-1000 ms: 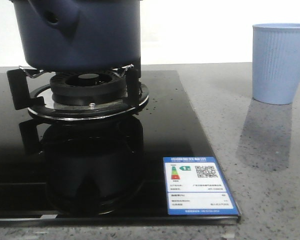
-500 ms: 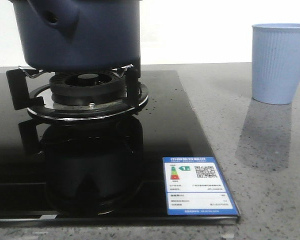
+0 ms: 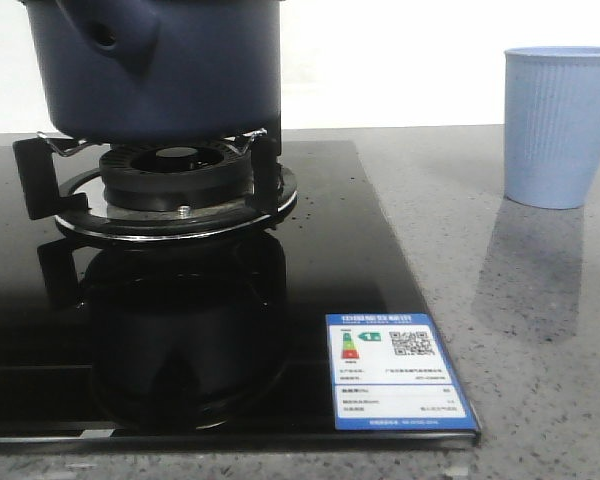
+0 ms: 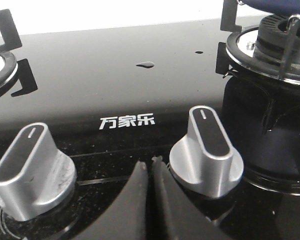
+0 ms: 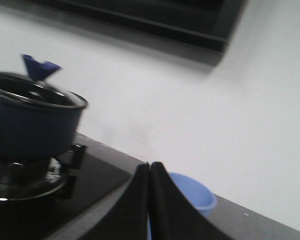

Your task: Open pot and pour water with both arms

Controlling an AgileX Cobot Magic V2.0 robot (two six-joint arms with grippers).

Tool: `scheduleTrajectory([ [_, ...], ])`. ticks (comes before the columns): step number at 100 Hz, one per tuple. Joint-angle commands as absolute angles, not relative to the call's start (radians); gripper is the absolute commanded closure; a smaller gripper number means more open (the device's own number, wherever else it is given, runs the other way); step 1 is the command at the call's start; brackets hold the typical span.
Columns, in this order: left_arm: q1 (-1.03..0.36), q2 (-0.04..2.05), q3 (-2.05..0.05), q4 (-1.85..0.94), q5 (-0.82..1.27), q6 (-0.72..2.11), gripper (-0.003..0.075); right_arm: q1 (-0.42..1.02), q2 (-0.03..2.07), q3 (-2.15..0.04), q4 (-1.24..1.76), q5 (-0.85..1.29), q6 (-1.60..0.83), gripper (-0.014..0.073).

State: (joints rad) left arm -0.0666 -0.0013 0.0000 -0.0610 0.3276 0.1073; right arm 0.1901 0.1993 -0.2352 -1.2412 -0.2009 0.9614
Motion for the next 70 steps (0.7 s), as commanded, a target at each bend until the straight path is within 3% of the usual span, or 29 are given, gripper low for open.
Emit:
scheduleTrajectory([
  [1, -0.064, -0.02, 0.039, -0.06, 0.282, 0.098, 0.0739, 0.185, 0.204, -0.26, -1.222, -0.096, 0.965, 0.0661],
  [31, -0.064, -0.02, 0.039, -0.06, 0.282, 0.098, 0.0739, 0.185, 0.204, -0.178, -1.207, 0.068, 0.94, 0.0661],
  [41, -0.064, -0.02, 0.039, -0.06, 0.282, 0.098, 0.074, 0.185, 0.204, -0.163, -1.0, 0.126, 0.865, 0.0661],
  [54, -0.064, -0.02, 0.039, -0.06, 0.282, 0.098, 0.0739, 0.185, 0.204, -0.149, -0.689, 0.155, 0.53, 0.0661],
  [70, -0.064, -0.02, 0.039, -0.06, 0.282, 0.098, 0.0739, 0.117, 0.198, -0.091, -0.421, 0.06, 0.388, 0.0661],
])
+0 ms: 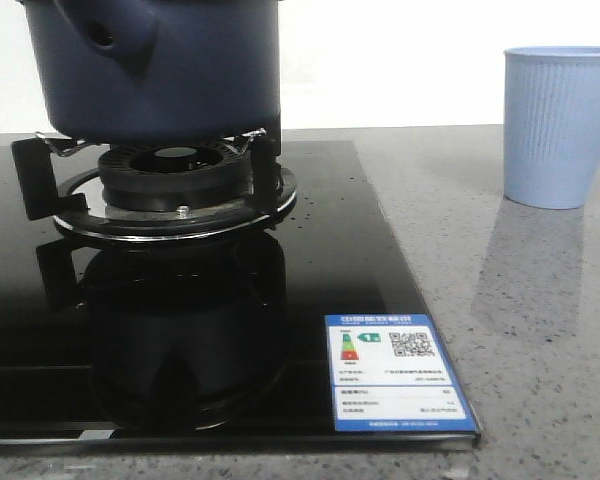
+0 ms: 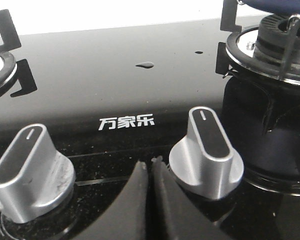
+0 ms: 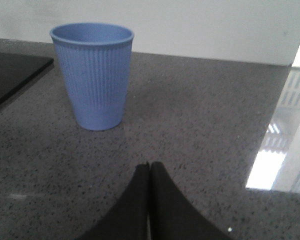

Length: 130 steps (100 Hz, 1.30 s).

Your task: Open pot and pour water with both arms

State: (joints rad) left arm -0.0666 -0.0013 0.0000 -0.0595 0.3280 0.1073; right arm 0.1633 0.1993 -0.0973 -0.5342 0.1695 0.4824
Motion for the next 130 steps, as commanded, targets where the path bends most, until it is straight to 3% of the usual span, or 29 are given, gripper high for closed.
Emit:
scheduleTrajectory([
  [1, -0.064, -0.02, 0.039, -0.06, 0.282, 0.098, 0.0739, 0.104, 0.196, -0.087, -0.418, 0.053, 0.385, 0.0661],
  [16, -0.064, -0.02, 0.039, -0.06, 0.28, 0.098, 0.0739, -0.019, 0.151, 0.021, -0.389, -0.081, 0.374, 0.0661],
  [25, -0.064, -0.02, 0.039, -0.06, 0.28, 0.098, 0.0739, -0.05, 0.087, 0.019, -0.355, 0.012, 0.36, 0.0661],
  [39, -0.064, -0.02, 0.039, -0.06, 0.278, 0.098, 0.0739, -0.052, -0.04, 0.019, -0.286, 0.176, 0.315, 0.0661],
  [58, -0.064, -0.018, 0.039, -0.06, 0.278, 0.098, 0.0739, -0.052, -0.033, 0.019, -0.25, 0.311, 0.269, 0.0661],
  [130, -0.064, -0.018, 0.039, -0.06, 0.278, 0.098, 0.074, -0.052, -0.033, 0.019, -0.268, 0.307, 0.269, 0.0661],
])
